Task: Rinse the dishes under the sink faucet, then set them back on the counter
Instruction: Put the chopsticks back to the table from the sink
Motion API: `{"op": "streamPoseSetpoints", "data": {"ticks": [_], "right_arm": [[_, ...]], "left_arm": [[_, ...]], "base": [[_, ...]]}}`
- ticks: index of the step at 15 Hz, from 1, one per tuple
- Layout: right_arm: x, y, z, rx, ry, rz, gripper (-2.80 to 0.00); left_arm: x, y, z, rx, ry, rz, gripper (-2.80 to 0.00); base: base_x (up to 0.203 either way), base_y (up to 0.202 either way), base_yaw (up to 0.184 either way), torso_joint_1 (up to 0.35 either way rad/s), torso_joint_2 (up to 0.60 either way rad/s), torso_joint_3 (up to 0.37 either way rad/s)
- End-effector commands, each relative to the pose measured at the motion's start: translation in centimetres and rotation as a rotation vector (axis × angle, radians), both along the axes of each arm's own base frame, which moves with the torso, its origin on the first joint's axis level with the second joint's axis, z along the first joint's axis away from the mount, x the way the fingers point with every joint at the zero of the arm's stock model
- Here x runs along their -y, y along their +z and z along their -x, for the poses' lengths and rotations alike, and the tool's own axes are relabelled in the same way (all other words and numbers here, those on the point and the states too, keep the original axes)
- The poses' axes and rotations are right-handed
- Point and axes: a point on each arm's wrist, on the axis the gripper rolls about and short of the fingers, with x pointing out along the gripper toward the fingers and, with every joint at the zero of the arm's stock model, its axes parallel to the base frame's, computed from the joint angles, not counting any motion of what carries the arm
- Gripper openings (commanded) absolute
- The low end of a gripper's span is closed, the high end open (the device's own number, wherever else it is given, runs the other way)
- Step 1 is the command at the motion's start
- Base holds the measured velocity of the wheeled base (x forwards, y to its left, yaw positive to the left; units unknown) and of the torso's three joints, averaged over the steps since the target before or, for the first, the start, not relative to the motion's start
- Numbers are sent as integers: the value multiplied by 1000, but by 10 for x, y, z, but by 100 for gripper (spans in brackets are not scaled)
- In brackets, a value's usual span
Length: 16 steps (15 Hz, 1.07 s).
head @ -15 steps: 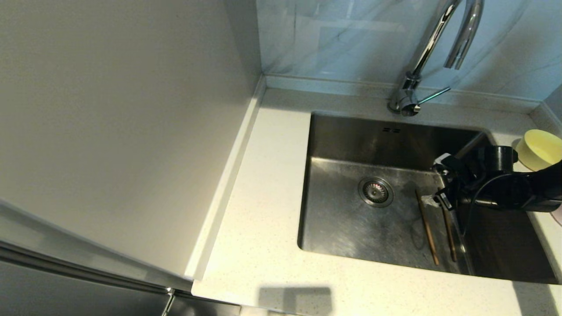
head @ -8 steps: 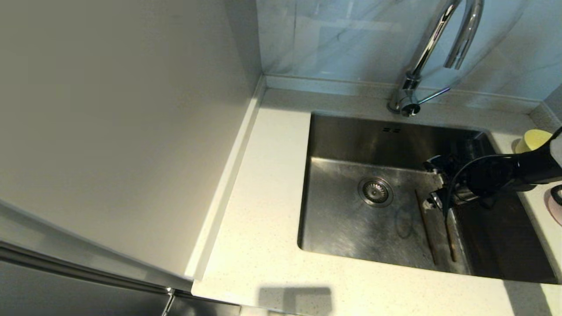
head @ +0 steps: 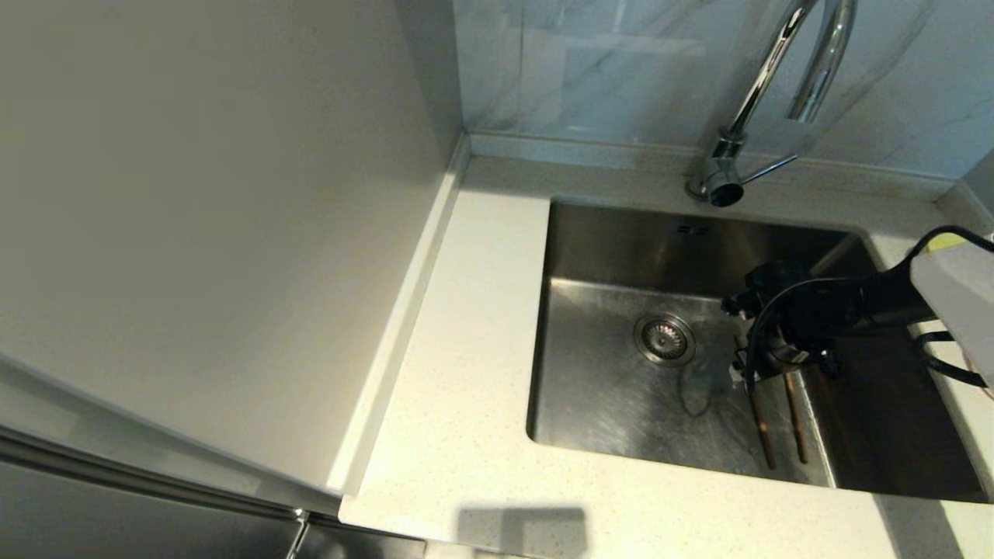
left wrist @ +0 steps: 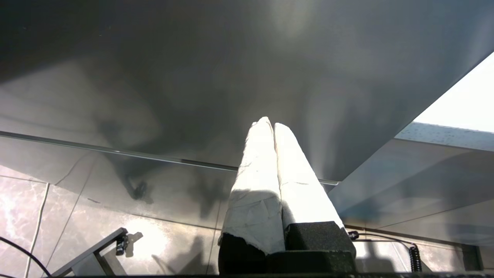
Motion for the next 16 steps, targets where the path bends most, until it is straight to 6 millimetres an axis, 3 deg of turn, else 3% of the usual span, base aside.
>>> {"op": "streamPoseSetpoints", "data": {"ticks": [1,6,10,16], "right_arm": [[8,-14,-5,-20,17,-52,0],[43,-32,-18,-6,7,-146,0],[73,-33,-27,46,-8,-184,0],[87,-39,-16,-50,34,-263,0]], "left_arm": [[0,0,0,3,1,0,-280],[0,0,0,3,1,0,-280],[0,0,0,3,1,0,-280],[0,0,0,3,1,2,-280]], "base": [[0,0,0,0,0,0],[0,0,0,0,0,0],[0,0,0,0,0,0],[0,0,0,0,0,0]]}}
